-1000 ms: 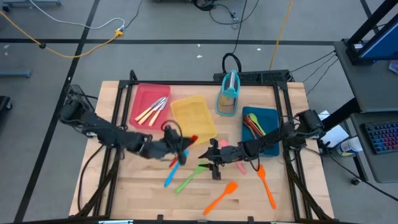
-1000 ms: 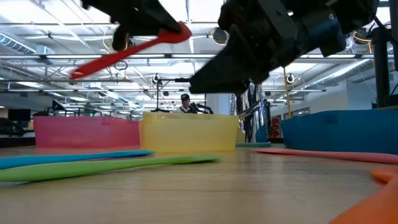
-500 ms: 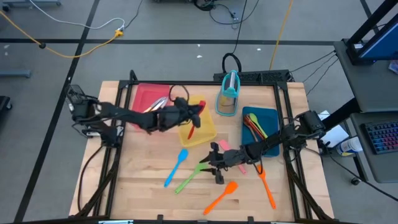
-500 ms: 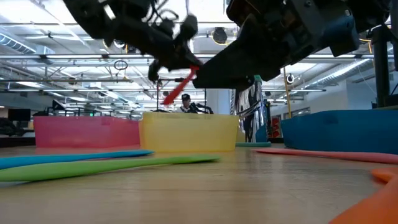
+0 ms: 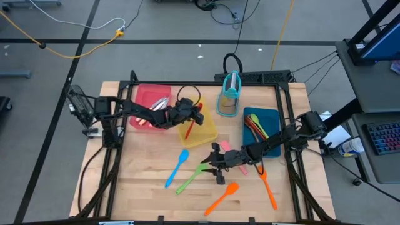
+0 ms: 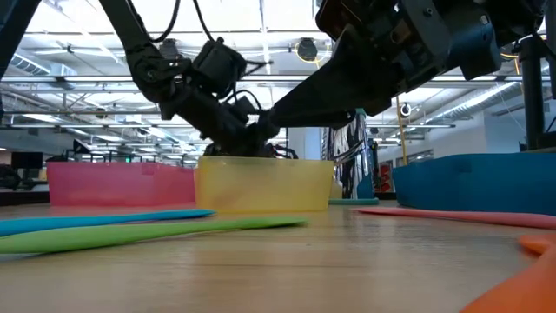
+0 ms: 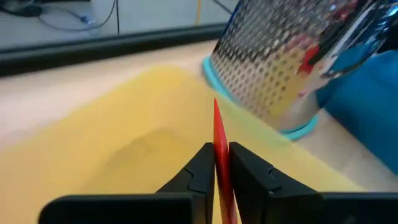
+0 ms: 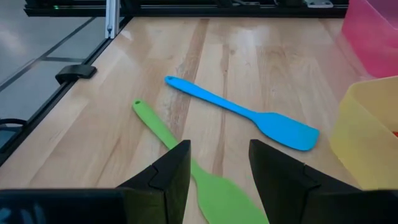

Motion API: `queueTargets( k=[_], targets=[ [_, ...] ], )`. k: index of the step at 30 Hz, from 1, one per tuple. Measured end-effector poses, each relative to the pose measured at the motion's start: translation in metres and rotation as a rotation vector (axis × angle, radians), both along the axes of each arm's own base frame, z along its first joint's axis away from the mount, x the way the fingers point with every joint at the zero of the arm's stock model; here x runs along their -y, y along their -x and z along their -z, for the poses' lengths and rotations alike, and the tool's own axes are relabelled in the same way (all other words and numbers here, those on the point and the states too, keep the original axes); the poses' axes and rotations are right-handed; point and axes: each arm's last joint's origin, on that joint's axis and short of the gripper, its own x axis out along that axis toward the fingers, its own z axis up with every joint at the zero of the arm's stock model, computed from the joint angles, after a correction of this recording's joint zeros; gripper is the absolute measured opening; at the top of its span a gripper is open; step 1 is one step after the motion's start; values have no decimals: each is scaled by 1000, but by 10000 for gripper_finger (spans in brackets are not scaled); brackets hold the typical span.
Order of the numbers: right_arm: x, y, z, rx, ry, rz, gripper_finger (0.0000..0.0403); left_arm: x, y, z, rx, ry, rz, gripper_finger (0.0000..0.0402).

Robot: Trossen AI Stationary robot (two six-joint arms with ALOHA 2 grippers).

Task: Pick & Place Kitchen Items
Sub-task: Put the red spatula into the yellow bin, then put the green spatula into the yellow bin

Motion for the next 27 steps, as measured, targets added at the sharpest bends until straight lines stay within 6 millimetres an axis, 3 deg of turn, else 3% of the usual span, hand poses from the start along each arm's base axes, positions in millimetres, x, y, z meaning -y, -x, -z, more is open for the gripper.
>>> queueTargets(
  k=[12, 20, 27],
  targets=[
    [0, 0, 0, 0, 0, 0, 155, -15, 8, 9, -96, 31, 6, 64],
    [0, 0, 0, 6, 33, -14, 155, -14, 8, 10, -127, 21, 52, 111],
    [0, 0, 0, 12, 70, -34, 155, -10, 9, -14, -74, 3, 162, 141]
  ],
)
